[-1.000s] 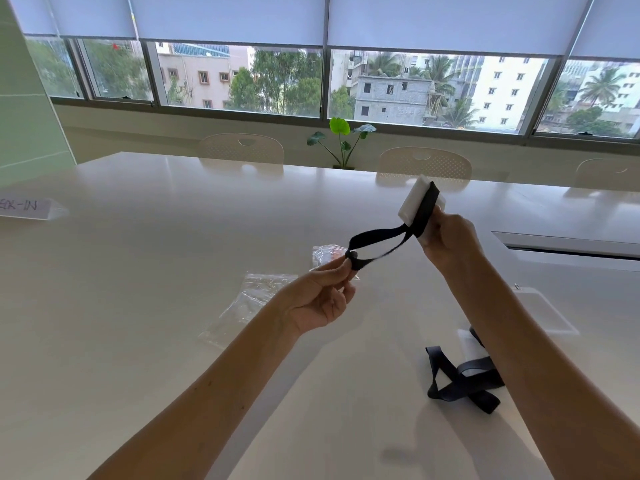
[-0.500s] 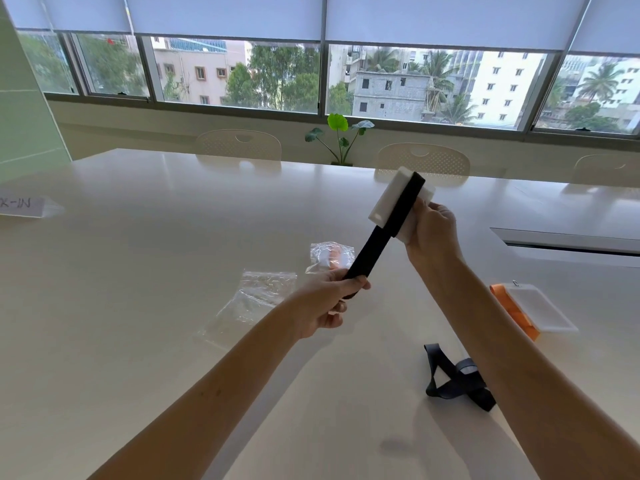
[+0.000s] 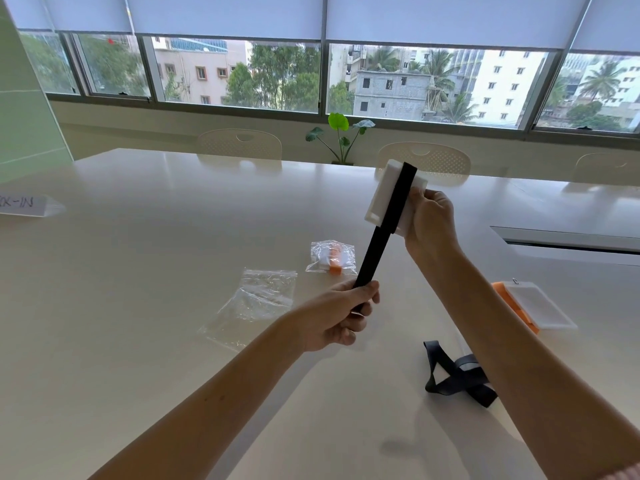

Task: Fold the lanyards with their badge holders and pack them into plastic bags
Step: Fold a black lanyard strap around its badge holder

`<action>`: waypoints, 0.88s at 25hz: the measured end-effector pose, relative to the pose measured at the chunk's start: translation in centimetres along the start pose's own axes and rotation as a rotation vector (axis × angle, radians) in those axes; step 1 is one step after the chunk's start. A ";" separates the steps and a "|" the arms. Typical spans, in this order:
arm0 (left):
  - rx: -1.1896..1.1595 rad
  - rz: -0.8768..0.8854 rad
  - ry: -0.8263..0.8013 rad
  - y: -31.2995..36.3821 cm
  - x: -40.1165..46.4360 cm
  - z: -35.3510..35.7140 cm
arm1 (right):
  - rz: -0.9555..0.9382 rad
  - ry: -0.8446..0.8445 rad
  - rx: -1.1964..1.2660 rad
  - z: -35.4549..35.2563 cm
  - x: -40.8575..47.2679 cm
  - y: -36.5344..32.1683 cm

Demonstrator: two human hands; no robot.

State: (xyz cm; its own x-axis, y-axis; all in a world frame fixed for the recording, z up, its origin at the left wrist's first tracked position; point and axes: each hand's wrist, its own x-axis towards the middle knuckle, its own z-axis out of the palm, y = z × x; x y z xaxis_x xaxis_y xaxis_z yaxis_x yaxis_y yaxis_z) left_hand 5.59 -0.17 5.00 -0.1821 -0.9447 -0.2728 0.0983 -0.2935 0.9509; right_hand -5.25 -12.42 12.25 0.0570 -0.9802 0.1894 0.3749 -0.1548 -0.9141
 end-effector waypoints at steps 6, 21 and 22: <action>-0.052 -0.017 -0.193 0.4 -0.3 0.1 | -0.168 0.112 -0.329 -1.1 -0.1 2.3; 0.042 0.335 0.202 5.1 0.5 -1.5 | -0.658 -0.309 -0.796 -3.3 -3.4 3.7; 0.085 0.359 0.209 5.2 0.6 -1.7 | -0.616 -0.338 -0.778 -3.2 -3.5 3.7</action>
State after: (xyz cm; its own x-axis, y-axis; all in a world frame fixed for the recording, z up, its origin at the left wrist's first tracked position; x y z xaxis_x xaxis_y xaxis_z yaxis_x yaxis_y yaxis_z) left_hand 7.62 -2.54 9.51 0.0521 -0.9967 0.0626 0.0368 0.0646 0.9972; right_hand -7.04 -9.94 7.03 0.3590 -0.6377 0.6815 -0.2644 -0.7697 -0.5810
